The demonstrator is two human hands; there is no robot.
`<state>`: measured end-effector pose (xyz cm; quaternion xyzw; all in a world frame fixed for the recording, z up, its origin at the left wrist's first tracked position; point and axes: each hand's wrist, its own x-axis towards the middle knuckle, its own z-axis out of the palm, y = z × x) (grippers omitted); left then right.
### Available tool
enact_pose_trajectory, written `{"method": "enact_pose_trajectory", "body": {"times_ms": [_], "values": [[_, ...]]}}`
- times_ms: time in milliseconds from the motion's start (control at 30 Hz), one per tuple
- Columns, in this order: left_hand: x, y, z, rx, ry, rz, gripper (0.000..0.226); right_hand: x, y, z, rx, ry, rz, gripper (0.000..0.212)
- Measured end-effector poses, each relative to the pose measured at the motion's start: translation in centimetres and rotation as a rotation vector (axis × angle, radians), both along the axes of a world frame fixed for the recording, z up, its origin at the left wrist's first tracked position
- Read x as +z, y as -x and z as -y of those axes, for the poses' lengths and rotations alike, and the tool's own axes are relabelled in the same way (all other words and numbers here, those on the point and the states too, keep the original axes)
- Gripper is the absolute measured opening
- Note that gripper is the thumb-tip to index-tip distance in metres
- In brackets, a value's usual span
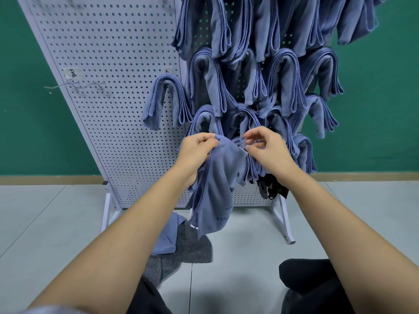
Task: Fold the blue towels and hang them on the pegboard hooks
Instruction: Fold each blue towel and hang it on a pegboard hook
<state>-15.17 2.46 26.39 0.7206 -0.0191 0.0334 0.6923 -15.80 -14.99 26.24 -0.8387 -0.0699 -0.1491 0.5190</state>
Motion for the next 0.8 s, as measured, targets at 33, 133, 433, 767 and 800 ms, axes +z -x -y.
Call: {"method": "enact_pose_trajectory", "body": {"times_ms": [33,133,433,767,800], "values": [[0.1,0.0,-0.2,-0.028,0.001,0.005,0.014,0.0,-0.1,0.5,0.012,0.106,0.051,0.025],[0.2,-0.1,-0.9,-0.089,0.000,0.031,0.016,-0.3,-0.7,1.5,0.123,0.309,0.123,0.023],[-0.8,-1.4,-4.1,-0.052,-0.101,0.023,0.017,-2.0,-1.6,2.9,0.129,0.493,-0.054,0.020],[-1.5,-1.3,-4.3,-0.014,-0.015,-0.123,0.012,-0.8,-1.2,2.0,0.150,0.014,-0.061,0.024],[-1.5,-1.4,-4.1,-0.037,0.027,-0.107,0.009,-0.7,-1.2,2.0,0.143,0.000,-0.058,0.023]]}}
